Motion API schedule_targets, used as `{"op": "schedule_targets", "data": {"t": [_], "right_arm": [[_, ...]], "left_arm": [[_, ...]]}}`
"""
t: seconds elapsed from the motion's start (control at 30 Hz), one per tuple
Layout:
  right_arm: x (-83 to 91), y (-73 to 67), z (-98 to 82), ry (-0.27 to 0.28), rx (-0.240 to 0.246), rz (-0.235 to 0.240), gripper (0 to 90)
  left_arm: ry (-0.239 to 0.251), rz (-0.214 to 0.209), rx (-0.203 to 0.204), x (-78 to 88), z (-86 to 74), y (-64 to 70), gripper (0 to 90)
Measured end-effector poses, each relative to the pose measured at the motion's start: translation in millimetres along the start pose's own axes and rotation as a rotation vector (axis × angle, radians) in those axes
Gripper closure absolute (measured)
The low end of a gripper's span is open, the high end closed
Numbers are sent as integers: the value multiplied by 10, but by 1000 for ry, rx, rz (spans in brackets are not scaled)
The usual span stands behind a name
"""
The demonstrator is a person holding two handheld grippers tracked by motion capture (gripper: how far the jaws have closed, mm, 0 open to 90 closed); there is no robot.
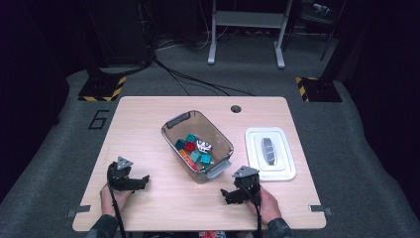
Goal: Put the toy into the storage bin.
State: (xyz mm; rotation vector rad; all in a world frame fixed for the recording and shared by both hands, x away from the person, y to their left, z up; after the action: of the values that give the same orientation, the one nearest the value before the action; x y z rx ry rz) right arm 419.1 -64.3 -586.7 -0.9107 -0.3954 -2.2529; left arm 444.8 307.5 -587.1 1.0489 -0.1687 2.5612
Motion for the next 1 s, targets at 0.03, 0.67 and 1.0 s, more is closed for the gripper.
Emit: {"op": "schedule_targets", "data": {"t": [0.03, 0.67, 1.0], "right_arm": [[5, -14, -7, -6, -18, 0, 0], [35, 19, -33, 1, 30, 26, 0], [186, 245, -105, 7, 43, -88, 82]], "left_arm": [[5, -10, -13, -5, 5, -6, 0], [6, -39, -39, -39, 37, -41, 0], [-5, -36, -39, -35, 37, -48, 0]]}}
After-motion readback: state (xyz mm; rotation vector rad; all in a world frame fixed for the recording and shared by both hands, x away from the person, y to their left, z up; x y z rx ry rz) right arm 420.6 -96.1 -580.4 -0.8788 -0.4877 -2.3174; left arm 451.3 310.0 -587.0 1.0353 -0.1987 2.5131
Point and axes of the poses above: each handheld gripper's, and its own axes: x roughly backward along the jaws, z roughly out of its top, y roughly to its right, the point moved 8 cm from there along -x, roughly forward along the jaws, and after that the axes turned 2 degrees about x, right-handed, at the moved point
